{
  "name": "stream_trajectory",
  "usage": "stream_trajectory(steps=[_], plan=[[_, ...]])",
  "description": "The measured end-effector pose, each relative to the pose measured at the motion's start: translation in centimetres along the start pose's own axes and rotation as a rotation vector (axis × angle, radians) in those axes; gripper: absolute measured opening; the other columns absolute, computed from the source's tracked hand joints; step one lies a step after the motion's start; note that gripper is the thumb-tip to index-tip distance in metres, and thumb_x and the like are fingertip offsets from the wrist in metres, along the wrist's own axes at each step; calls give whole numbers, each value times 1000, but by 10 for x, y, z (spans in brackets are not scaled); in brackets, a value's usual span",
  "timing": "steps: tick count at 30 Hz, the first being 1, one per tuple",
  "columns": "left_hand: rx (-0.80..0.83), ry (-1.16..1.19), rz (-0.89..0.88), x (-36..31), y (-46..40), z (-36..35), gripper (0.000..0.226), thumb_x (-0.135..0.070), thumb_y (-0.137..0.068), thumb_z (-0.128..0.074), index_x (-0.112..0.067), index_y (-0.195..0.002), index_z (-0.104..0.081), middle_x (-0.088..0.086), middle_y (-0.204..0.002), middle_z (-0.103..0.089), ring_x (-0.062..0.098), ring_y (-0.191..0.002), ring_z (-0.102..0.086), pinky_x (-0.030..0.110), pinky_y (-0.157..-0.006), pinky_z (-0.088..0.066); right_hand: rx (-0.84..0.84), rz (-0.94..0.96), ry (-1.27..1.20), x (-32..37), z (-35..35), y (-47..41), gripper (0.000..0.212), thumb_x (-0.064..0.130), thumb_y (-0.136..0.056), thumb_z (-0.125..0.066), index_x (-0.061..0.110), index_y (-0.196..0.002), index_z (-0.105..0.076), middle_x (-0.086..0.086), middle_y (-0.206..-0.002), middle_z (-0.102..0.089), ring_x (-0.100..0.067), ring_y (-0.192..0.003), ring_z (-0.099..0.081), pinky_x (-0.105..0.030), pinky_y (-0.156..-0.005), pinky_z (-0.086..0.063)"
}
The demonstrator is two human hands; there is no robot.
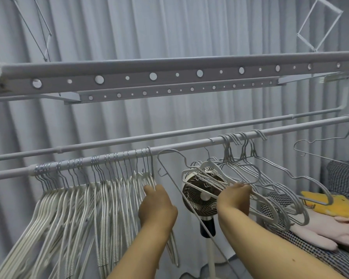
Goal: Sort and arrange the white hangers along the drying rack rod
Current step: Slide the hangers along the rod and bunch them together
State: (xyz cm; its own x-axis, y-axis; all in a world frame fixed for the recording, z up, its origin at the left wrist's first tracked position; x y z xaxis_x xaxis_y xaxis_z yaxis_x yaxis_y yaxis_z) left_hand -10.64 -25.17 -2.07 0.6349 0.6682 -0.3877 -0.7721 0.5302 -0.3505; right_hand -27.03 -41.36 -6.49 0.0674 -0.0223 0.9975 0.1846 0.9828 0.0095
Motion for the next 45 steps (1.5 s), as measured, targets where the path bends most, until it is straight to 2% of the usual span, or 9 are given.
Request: stream_trajectory(steps=[4, 9, 17, 25, 30, 32, 38, 41, 45], plan=[[-2, 16, -12, 2, -1, -1, 18, -13, -86, -55, -15, -96, -40, 9, -122, -37, 17, -60, -46, 28, -50, -38, -136, 22, 25, -6, 4, -2, 35, 41, -102, -15, 11, -99, -35, -22, -94, -65, -45, -88, -62, -49, -81, -49], [3, -2, -26, 4, -3, -4, 26, -16, -86, -55, -12, -110, -48, 10, -130, -35, 18, -59, -47, 27, -54, -40, -76, 153, 72, 15, -15, 5, 29, 29, -103, -21, 11, -106, -43, -18, -104, -66, -41, -94, -62, -47, -84, -47], [13, -9, -43, 4, -1, -3, 38, -20, -88, -54, -14, -125, -46, 7, -132, -35, 22, -70, -50, 28, -60, -42, 303, 394, 56, 68, -83, 39, 19, 15, -100, -33, 13, -113, -47, -11, -107, -62, -28, -96, -58, -31, -75, -35], [-59, 62, -79, 11, 5, 5, 36, -33, -98, -40, -17, -130, -45, 4, -132, -39, 23, -94, -60, 30, -70, -45, 764, 418, 63, 76, -152, 68, 29, 7, -97, -38, 7, -126, -45, -18, -115, -59, -31, -104, -59, -47, -94, -49], [-132, 76, -70, 14, 3, 9, 36, -37, -99, -38, -16, -127, -48, 5, -128, -42, 22, -101, -56, 29, -71, -40, 992, 333, 73, 68, -157, 81, 30, 16, -102, -34, 2, -122, -52, -16, -103, -58, -17, -77, -55, -29, -71, -48], [-176, 104, -77, 13, 2, 12, 35, -35, -98, -40, -15, -126, -50, 5, -126, -43, 21, -102, -54, 29, -74, -43, 896, 481, 167, 74, -146, 75, 32, 23, -102, -34, 5, -116, -56, -10, -102, -59, -22, -90, -56, -35, -82, -44], [-337, 226, -211, -8, 12, 27, 32, -29, -96, -49, -15, -124, -54, 2, -122, -45, 17, -110, -49, 23, -83, -38, 77, 678, 513, 89, -67, 16, 29, 22, -89, -45, 10, -114, -52, -11, -121, -56, -30, -114, -49, -40, -96, -38], [-302, 331, -285, -25, 14, 23, 29, -22, -95, -51, -14, -122, -55, 1, -121, -46, 15, -105, -51, 18, -82, -37, 39, 607, 697, 79, -49, -5, 39, 31, -91, -43, 6, -121, -46, -15, -130, -51, -31, -121, -45, -40, -100, -34], [-111, 566, -267, -45, 11, 8, 23, -15, -96, -46, -17, -117, -56, -2, -119, -48, 10, -97, -52, 15, -79, -40, 210, 473, 848, 60, -48, -23, 57, 47, -95, -29, 6, -129, -49, -14, -132, -55, -31, -122, -49, -41, -99, -33]])
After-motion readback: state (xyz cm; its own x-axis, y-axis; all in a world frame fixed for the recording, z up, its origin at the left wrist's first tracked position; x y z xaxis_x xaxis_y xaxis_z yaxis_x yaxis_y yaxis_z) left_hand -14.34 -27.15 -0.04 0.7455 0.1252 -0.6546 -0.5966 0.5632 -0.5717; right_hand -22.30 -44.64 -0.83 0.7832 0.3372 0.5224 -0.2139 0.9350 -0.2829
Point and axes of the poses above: each hand's wrist, its own y-axis away from the middle knuckle, its own z-axis out of the back of the hand, x = y × z, the point moved 7 cm from there along -y, towards the middle knuckle
